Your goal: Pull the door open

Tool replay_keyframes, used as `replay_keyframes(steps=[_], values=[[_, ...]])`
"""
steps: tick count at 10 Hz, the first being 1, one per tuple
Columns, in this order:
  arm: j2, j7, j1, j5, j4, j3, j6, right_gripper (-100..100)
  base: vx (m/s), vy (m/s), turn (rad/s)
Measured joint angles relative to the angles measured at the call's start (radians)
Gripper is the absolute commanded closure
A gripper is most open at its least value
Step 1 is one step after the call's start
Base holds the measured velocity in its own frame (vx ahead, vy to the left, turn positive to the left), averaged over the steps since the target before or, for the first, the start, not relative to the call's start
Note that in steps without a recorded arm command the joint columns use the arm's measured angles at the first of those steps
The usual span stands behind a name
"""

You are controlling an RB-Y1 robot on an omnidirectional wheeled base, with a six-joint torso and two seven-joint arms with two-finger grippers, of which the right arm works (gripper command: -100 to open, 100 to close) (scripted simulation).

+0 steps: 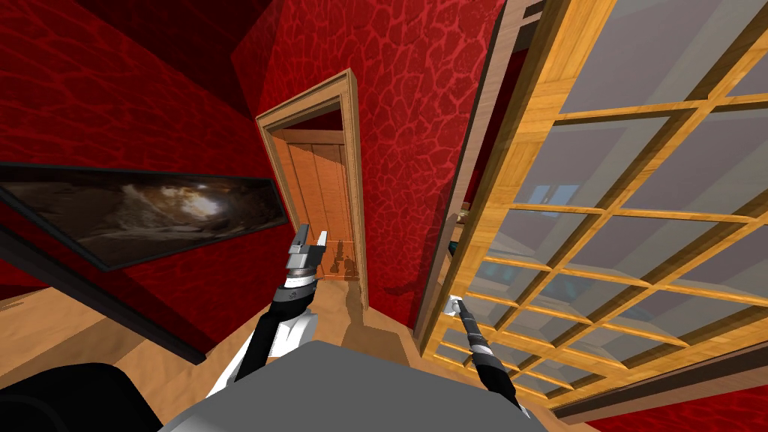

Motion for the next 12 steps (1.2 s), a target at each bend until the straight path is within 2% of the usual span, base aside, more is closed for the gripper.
replay_keyframes(steps=[3,5,8,9,10,11,12], values=[[-0.002,-0.072,0.006,-0.023,-0.013,0.008,0.009,100,-0.034,-0.023,0.059],[-0.001,-0.116,0.021,-0.035,-0.047,0.013,0.03,100,-0.016,-0.013,0.014],[0.0,-0.125,0.024,-0.037,-0.052,0.014,0.033,100,0.0,0.006,-0.003],[0.0,-0.125,0.006,-0.037,-0.014,0.012,0.016,100,-0.019,-0.014,0.033],[0.0,-0.142,0.009,-0.044,-0.018,0.014,0.014,100,-0.044,-0.03,0.091],[-0.002,-0.17,0.013,-0.054,-0.031,0.019,0.025,100,-0.034,-0.022,0.054],[-0.002,-0.193,-0.004,-0.06,0.002,0.02,0.012,100,-0.032,-0.019,0.031]])
